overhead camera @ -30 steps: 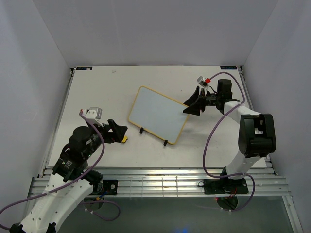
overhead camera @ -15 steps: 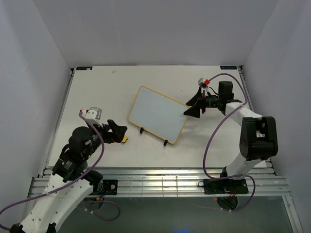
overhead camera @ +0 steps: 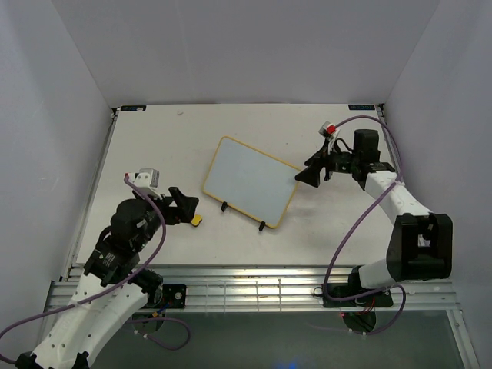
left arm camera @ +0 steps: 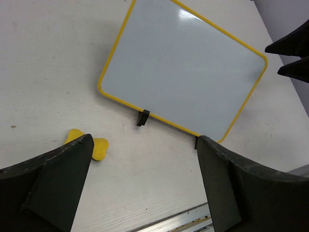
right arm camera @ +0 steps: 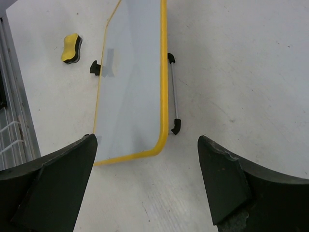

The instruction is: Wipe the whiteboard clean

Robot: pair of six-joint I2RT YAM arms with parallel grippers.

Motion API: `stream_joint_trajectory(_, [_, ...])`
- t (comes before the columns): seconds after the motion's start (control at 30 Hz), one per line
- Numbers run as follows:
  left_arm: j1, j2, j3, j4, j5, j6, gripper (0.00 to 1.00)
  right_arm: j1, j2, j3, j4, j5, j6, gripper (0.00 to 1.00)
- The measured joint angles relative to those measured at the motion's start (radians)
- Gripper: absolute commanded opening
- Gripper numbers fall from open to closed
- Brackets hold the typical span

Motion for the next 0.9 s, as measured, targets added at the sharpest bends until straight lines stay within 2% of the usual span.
stream_joint_trajectory(0.1, [0.0, 0.019, 0.0, 0.0, -0.026, -0.003, 0.98, 0.0, -0.053, -0.002, -0.04, 0.082, 0.039, 0.9])
stream_joint_trajectory(0.23, [0.0, 0.064, 0.0, 0.0, -0.079, -0.003, 0.98, 0.001, -0.158, -0.003, -0.114, 0.343, 0.175, 0.9])
stream_joint_trajectory(0.37, [0.008, 0.121, 0.0, 0.008, -0.135, 0.008, 0.98, 0.003, -0.356, -0.028, -0.16, 0.562, 0.296, 0.9])
stream_joint_trajectory(0.5, [0.106, 0.145, 0.0, 0.017, -0.142, 0.026, 0.98, 0.034, -0.568, -0.063, -0.204, 0.735, 0.359, 0.9])
stream_joint_trajectory(0.67, [0.239, 0.122, 0.0, 0.043, -0.167, 0.069, 0.98, 0.046, -0.785, -0.128, -0.3, 0.843, 0.384, 0.9])
stream_joint_trajectory(0.9, [0.249, 0.051, -0.047, 0.073, -0.25, 0.146, 0.98, 0.046, -0.918, -0.147, -0.48, 0.928, 0.383, 0.9])
